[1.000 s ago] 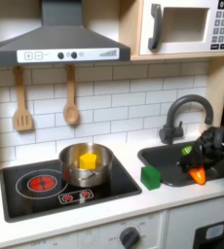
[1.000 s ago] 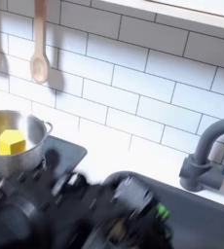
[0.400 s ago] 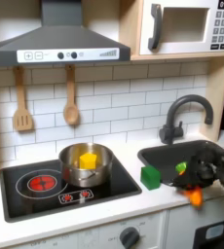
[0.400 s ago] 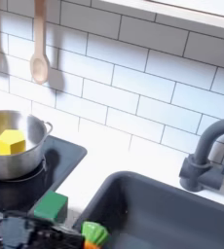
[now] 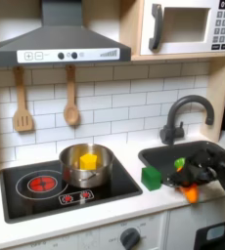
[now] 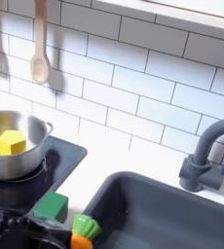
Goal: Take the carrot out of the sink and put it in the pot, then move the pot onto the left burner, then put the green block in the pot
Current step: 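Take the carrot out of the sink and put it in the pot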
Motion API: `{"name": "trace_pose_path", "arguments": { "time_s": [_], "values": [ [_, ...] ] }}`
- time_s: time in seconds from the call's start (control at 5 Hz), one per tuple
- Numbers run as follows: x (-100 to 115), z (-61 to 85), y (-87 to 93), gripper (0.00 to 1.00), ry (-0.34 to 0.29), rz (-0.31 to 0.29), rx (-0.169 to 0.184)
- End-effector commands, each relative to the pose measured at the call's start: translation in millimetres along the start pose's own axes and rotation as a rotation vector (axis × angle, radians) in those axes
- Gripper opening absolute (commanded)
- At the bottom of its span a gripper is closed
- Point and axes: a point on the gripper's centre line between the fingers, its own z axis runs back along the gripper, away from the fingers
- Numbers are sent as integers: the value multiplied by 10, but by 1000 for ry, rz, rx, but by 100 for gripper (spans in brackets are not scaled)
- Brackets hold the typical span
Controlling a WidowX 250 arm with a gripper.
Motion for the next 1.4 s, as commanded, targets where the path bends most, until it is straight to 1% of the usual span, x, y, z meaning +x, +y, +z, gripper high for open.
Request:
{"name": "trace_pose_path", "arguments": {
  "time_s": [0.0, 0.2, 0.4, 0.6, 0.8, 1.0, 1.2],
  "values": [
    [289, -95, -121, 0, -89, -51, 47],
    [358, -166, -165, 0, -115, -57, 60],
    [383, -259, -169, 0, -123, -48, 71],
    [461, -324, -143, 0, -139, -53, 87],
    [551, -289, -141, 0, -168, -52, 94],
    [568, -252, -148, 0, -181, -55, 92],
    [587, -184, -178, 0, -167, -51, 90]
  ]
}}
